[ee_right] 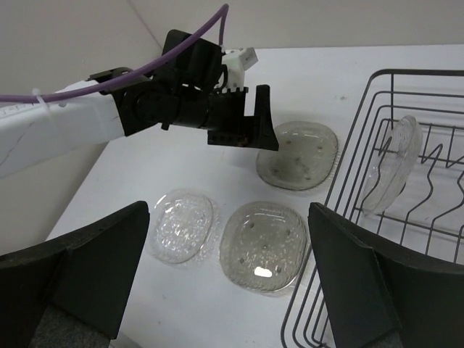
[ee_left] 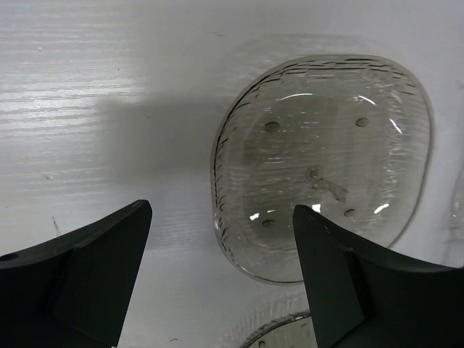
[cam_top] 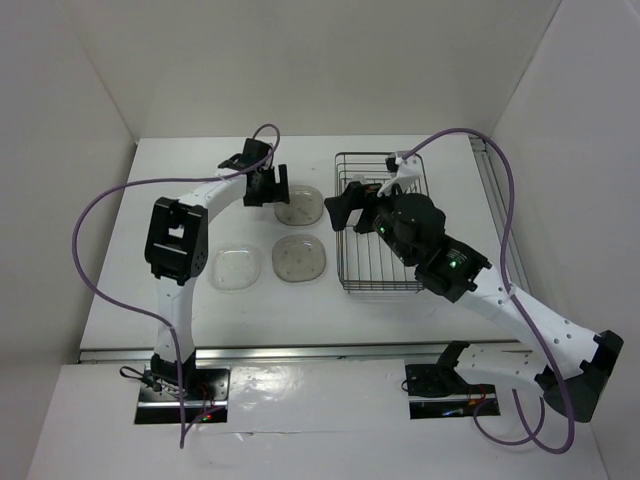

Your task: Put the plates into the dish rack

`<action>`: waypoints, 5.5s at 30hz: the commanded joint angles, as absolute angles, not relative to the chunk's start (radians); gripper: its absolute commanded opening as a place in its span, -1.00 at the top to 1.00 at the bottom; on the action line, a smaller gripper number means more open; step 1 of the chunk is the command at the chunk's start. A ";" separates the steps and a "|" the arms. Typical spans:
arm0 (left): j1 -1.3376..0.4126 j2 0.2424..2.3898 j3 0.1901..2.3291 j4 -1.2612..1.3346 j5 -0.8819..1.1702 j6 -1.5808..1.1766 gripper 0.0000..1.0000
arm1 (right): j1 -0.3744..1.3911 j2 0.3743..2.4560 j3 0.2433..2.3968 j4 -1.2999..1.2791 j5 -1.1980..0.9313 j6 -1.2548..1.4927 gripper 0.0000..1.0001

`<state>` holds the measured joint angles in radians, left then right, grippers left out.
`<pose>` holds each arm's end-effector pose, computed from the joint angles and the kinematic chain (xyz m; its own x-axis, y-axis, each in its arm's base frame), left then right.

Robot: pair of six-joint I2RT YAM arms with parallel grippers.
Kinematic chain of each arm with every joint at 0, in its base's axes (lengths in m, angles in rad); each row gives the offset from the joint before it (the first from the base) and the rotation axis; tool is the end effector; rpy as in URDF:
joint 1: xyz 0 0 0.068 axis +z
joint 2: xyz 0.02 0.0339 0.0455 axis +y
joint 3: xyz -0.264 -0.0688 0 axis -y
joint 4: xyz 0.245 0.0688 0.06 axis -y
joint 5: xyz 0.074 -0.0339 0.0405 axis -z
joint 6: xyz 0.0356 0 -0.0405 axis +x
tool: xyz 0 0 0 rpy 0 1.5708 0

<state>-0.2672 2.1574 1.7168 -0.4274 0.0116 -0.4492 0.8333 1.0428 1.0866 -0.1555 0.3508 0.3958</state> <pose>0.4669 -0.1282 0.1995 -0.7807 -0.2365 -0.5784 -0.0753 0.9545 -0.2886 0.1677 0.1664 0.4002 -0.2486 0.2648 -0.9317 -0.4006 0.8477 0.3478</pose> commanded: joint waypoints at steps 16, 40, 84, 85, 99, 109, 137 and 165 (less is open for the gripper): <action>-0.327 2.238 1.818 -0.503 -0.143 -0.422 -0.53 | 0.842 0.970 1.069 -0.164 0.396 0.407 -0.94; -0.179 2.183 1.890 -0.641 -0.215 -0.474 1.00 | 0.842 0.963 1.043 -0.134 0.364 0.321 -1.00; -0.302 1.424 1.519 -0.357 0.204 -0.494 1.00 | 0.367 1.552 1.269 0.276 -0.531 0.382 -0.61; -0.302 1.434 1.519 -0.357 0.204 -0.494 1.00 | 0.367 1.552 1.269 0.288 -0.531 0.393 -0.61; -0.311 1.453 1.500 -0.328 0.262 -0.505 1.00 | 0.367 1.574 1.229 0.426 -0.586 0.543 0.84; -0.311 1.433 1.473 -0.301 0.233 -0.514 -1.00 | 0.413 1.453 1.244 0.191 -0.205 0.516 1.00; -0.311 1.473 1.621 -0.545 -0.060 -0.495 -1.00 | 0.515 1.531 1.446 -0.357 1.061 0.238 1.00; -0.311 1.473 1.621 -0.554 -0.069 -0.477 -1.00 | 0.583 1.746 1.474 -0.319 1.071 0.265 1.00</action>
<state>-0.3103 1.4750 1.5932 -0.5694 -0.0589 -0.4976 0.5636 1.7283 1.4193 -0.3584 1.0264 0.2417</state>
